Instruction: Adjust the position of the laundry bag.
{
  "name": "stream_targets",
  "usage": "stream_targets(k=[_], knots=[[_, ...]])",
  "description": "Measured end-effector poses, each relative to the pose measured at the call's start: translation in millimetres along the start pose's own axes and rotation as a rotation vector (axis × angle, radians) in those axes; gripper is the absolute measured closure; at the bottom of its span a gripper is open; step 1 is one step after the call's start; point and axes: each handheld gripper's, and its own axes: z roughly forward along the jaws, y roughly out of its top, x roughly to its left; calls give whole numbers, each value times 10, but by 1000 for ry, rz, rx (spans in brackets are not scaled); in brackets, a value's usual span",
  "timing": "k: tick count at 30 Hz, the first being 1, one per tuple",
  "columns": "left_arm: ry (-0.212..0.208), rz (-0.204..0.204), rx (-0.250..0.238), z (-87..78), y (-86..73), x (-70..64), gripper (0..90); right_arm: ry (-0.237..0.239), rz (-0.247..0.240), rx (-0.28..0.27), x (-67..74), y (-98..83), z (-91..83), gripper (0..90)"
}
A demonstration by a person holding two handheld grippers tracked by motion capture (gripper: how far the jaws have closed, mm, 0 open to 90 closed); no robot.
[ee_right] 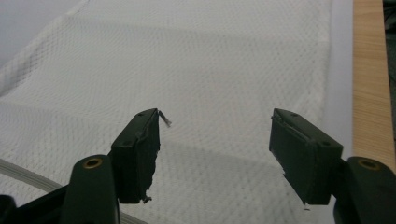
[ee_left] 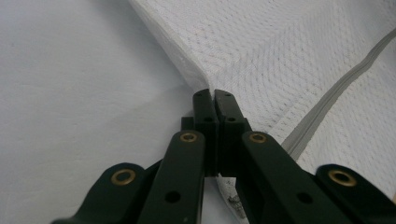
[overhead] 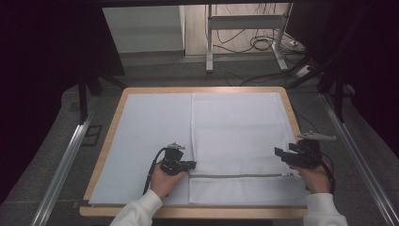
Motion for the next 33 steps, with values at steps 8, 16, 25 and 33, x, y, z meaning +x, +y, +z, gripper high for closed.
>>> stream_targets(k=[8, 16, 25, 33], knots=[[6, -2, 2, 4, -5, -10, 898, -8, 58, 35, -329, -68, -82, 360], [0, -3, -3, 3, -6, -7, 899, -50, 106, 96, -494, -215, -22, 419], [-8, -9, -8, -2, 0, -5, 898, -87, 96, 158, -493, -289, 132, 498], [-5, -7, -6, 1, 1, -9, 899, -88, 92, 177, -511, -325, 185, 648]])
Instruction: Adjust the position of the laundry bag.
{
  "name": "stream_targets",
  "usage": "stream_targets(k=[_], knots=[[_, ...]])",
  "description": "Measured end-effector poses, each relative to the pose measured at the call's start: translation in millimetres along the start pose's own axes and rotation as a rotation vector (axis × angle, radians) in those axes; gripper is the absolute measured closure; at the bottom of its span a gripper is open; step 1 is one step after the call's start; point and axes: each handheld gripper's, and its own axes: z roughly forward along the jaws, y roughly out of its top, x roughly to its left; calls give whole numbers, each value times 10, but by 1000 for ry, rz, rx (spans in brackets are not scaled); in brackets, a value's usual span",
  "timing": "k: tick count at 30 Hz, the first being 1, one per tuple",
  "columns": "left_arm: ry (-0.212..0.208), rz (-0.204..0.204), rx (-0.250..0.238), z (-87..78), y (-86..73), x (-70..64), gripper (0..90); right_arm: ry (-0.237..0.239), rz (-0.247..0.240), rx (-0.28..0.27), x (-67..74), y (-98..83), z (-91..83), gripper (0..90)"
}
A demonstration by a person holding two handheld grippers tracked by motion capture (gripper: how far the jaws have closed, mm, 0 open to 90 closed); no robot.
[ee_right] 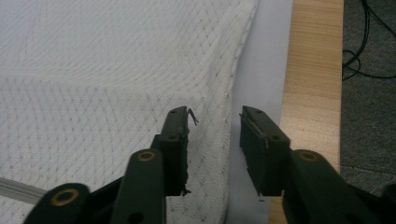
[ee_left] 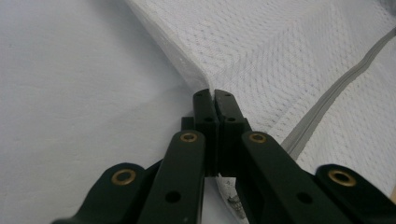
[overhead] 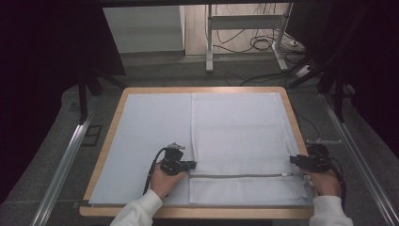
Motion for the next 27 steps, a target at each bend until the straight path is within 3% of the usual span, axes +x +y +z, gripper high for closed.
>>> stream_targets(k=[9, 27], knots=[[-6, -2, -1, -11, 5, 9, 899, 15, -20, 7, 1, 4, 5, 873], [-6, -5, -2, -33, 7, 30, 899, 10, -41, 13, 34, 4, 22, 879]])
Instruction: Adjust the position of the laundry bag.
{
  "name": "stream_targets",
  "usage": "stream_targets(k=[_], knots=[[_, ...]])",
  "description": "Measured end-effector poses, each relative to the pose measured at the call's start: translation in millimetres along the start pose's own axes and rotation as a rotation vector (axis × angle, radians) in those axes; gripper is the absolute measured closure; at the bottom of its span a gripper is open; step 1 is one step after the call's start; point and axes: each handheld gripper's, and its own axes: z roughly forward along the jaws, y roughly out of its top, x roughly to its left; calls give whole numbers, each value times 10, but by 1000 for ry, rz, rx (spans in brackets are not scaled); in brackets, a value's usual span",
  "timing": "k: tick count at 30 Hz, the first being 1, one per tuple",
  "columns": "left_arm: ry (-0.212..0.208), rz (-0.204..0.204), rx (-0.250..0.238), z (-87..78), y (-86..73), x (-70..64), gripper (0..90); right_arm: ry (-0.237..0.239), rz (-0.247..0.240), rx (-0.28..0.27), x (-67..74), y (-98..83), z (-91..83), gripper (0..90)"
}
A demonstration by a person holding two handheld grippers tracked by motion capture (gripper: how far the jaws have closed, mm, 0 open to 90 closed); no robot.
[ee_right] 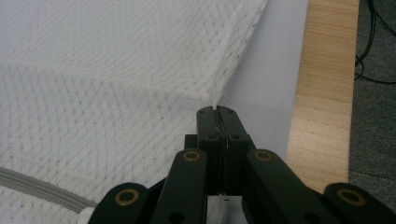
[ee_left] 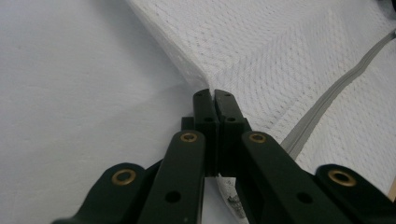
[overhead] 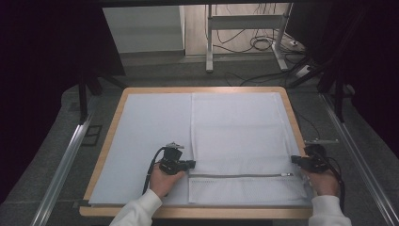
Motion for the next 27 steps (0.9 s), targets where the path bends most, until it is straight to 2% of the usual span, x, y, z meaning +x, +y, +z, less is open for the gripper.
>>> stream_targets(k=[27], knots=[[8, -18, -9, -78, -32, 88, 900, 24, -18, -6, 99, 27, 22, 881]])
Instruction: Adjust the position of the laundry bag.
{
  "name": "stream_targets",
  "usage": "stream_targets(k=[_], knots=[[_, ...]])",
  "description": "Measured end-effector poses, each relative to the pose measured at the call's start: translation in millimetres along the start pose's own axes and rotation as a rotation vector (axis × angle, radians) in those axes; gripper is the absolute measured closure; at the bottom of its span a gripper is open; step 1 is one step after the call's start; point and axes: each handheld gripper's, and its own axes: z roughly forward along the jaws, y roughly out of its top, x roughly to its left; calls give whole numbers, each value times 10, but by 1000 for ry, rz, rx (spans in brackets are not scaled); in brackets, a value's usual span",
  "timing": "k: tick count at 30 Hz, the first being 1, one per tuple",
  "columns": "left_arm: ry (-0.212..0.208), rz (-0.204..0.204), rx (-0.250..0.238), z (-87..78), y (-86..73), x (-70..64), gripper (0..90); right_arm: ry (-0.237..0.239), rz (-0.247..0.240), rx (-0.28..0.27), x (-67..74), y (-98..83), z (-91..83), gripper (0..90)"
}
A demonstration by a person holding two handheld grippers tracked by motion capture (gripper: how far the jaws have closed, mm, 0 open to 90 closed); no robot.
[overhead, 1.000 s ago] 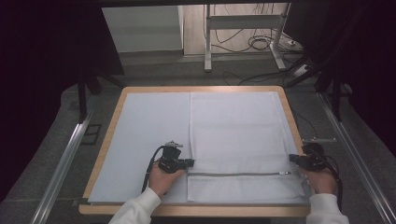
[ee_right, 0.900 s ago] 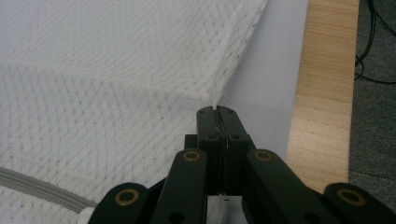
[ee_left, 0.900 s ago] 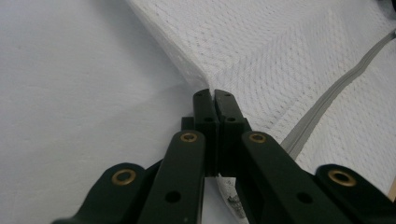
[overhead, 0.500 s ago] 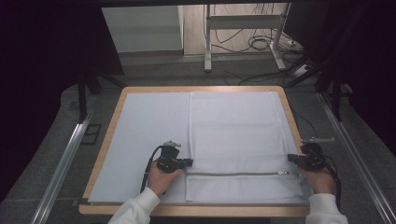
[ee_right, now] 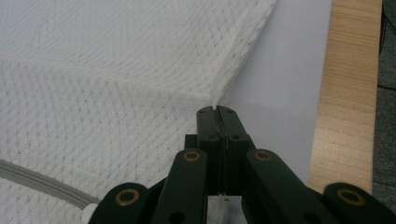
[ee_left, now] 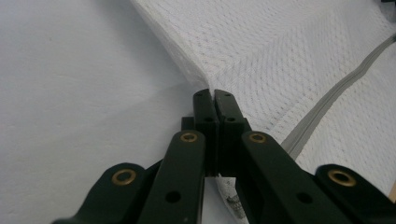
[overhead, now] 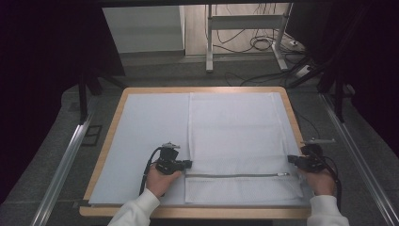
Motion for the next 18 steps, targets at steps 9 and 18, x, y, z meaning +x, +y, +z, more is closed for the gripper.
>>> stream_targets(k=[9, 18], knots=[[5, -12, -6, -55, -11, 54, 900, 13, -3, -4, 38, 8, 19, 881], [7, -17, -22, -153, -34, 122, 900, 33, -13, -6, 114, 27, 51, 883]])
